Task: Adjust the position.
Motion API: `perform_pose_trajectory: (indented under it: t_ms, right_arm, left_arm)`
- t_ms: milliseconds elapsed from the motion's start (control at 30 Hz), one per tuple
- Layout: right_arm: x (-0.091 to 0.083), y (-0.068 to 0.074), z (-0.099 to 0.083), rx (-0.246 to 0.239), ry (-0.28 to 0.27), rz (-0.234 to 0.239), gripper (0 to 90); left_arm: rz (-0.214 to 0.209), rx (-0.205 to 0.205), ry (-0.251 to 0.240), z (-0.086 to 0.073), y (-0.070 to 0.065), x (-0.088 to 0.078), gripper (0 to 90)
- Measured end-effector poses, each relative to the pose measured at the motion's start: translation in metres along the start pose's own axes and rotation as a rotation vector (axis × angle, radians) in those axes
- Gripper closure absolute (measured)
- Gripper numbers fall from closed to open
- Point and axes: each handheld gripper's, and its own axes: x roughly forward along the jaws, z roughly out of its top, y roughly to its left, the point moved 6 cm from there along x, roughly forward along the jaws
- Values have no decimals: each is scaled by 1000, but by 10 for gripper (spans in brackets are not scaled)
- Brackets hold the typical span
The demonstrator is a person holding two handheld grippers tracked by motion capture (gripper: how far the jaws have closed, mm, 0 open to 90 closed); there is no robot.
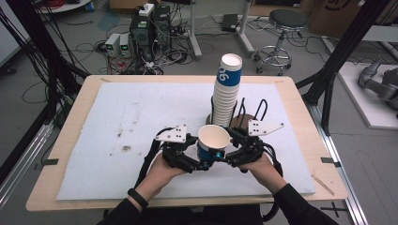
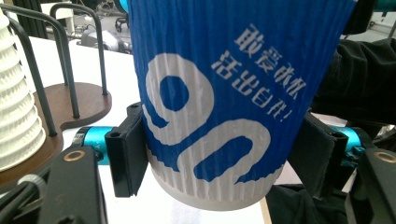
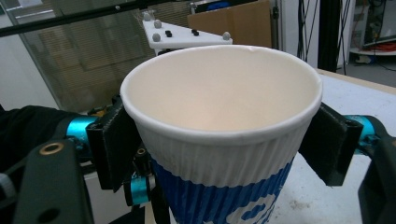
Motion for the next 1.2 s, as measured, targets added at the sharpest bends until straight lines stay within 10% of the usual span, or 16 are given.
perform_pose_trajectory:
  t_ms: [400,1200]
  right_arm:
    - [3,1,-2,-58,52,-7,234]
    - [10,6,-5,-62,18,3,234]
  left_arm:
    - [44,47,72,4,-4,2,238]
    - [-6,4,-16,14,-7,-1,260]
